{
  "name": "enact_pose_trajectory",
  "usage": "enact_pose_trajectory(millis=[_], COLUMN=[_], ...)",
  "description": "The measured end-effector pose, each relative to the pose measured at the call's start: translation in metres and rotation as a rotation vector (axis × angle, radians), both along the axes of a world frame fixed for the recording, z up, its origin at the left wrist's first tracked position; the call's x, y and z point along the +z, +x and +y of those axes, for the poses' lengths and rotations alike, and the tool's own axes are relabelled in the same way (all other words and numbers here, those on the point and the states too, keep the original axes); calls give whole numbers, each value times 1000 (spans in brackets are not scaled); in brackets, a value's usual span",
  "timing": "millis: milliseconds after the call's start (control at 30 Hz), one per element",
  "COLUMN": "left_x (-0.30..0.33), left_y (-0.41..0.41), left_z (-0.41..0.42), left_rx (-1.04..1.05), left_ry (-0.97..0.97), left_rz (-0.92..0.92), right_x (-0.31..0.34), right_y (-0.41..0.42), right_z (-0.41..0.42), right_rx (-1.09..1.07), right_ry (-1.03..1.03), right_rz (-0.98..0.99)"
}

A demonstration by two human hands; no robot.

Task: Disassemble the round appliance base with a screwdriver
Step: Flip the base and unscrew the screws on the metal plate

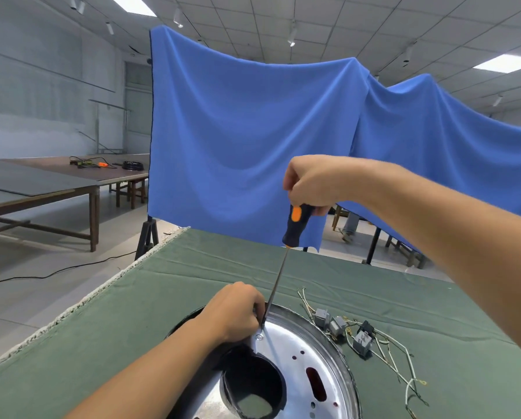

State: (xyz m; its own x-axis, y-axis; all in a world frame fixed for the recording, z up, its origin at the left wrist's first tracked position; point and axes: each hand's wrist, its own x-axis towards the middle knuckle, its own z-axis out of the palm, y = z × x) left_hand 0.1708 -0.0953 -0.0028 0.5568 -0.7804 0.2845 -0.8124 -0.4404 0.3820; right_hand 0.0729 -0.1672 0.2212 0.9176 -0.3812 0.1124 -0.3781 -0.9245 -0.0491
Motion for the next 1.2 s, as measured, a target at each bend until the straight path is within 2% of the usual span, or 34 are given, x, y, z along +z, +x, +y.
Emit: enact_pose_trajectory(millis=[67,100,200,267,300,433,500,567,700,767,833,933,967,1033,1133,1200], left_x=[1,1,0,0,0,1,0,0,-1,-1,-2,-2,-3,-3,-4,-4], left_y=[0,1,0,-1,-1,-1,-1,-2,-2,-1,0,1,1,2,0,0], left_z=[0,0,0,0,1,1,0,-1,-1,-1,-1,-1,-1,-1,-2,-1], left_rx=[0,1,3,1,-1,-2,-1,-2,0,4,7,6,6,3,-2,-4], left_ry=[16,17,17,15,15,26,25,25,25,21,17,12,10,2,-2,1], left_rz=[2,5,3,0,-3,3,10,6,-6,-5,-5,-1,0,-1,-2,-12], right_x=[2,-2,-17,-23,-22,-7,-12,-19,-30,-36,-34,-16,-12,-11,-14,-15], right_y=[-1,-2,-2,2,3,-3,-4,-2,-4,-4,-1,-3,-4,-6,-6,-4], right_z=[0,-1,-7,-14,-17,-20,-24,-28,-33,-33,-36,-31,-29,-28,-30,-35], right_rx=[36,42,-125,-114,-61,85,106,50,-95,-88,-27,42,29,-29,-144,-106], right_ry=[72,28,-314,-403,-339,162,151,36,-504,-613,-500,-39,51,20,-113,-136], right_rz=[-2,-12,-78,-150,-158,-130,-172,-263,-327,-322,-331,-266,-219,-144,-151,-158])
